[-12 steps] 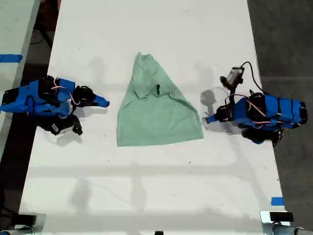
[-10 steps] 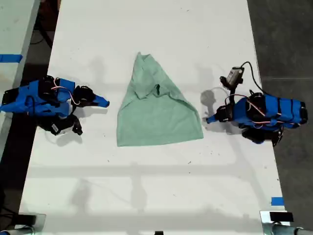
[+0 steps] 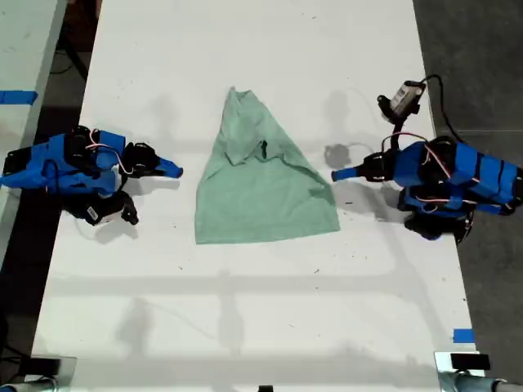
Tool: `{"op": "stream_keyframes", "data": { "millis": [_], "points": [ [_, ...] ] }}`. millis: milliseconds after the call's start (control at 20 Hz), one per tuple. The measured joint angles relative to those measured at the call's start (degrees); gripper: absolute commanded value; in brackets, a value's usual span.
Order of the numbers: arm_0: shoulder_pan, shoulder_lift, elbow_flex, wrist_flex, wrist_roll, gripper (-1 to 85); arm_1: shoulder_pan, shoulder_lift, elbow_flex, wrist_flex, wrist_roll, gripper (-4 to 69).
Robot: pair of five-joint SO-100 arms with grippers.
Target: Fold t shirt
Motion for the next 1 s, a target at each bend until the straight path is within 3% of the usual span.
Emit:
{"op": "stream_keyframes", "data": {
  "millis": [250, 500, 550, 600, 800, 1000],
  "points": [
    [-0.1, 0.0, 0.0, 0.0, 0.0, -0.2, 5.4, -27.8, -5.4, -10.1, -2.5, 29.6],
    [-0.1, 0.0, 0.0, 0.0, 0.0, -0.2, 4.5, -46.8, -5.4, -19.4, -0.3, 10.6],
    [-0.1, 0.0, 0.0, 0.0, 0.0, -0.2, 3.1, -48.7, -5.4, -20.0, 0.5, 3.2],
    [-0.1, 0.0, 0.0, 0.0, 0.0, -0.2, 2.0, -49.4, -5.4, -20.2, 1.3, 1.2],
    [-0.1, 0.0, 0.0, 0.0, 0.0, -0.2, 0.2, -49.3, -5.7, -19.7, 2.6, 1.3],
    [-0.1, 0.0, 0.0, 0.0, 0.0, -0.2, -1.2, -47.8, -12.2, -12.5, 2.6, 1.2]
  ]
}}
